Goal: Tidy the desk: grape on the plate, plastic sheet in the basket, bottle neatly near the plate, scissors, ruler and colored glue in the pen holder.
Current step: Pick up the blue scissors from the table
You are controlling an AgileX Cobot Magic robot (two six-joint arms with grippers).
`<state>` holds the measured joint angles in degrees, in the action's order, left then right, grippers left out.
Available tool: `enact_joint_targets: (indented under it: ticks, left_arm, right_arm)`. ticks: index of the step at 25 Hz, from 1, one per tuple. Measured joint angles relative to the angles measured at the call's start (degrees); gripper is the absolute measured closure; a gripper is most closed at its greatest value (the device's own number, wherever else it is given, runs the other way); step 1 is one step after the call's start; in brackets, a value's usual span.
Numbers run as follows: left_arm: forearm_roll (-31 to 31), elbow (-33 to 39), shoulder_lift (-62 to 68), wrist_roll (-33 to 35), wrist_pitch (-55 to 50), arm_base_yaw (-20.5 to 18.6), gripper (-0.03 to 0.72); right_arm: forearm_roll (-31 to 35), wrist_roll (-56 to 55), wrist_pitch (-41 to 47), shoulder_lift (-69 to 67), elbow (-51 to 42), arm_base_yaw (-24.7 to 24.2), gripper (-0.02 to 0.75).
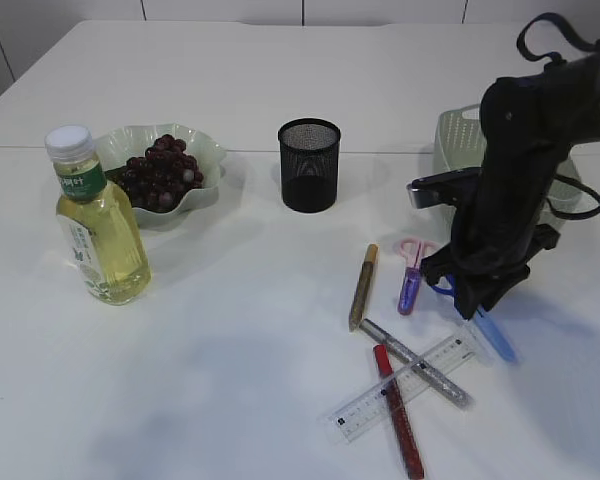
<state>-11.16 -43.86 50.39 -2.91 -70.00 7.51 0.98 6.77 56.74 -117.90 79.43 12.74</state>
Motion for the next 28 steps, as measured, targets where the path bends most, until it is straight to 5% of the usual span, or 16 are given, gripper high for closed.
enact_joint_targets:
  ticks: [15,28]
  left_arm:
    - [0.0,0.0,0.0,0.0,0.6,0.0,0.379]
    - [-0.7,0.0,0.0,0.0,3.6,0.0,0.379]
  right_arm:
    - [1.8,0.0,-11.3,14.6,-3.7,0.2,0.544]
    - [3.4,2.4,-27.2,17.6,-1.2,7.4,0.545]
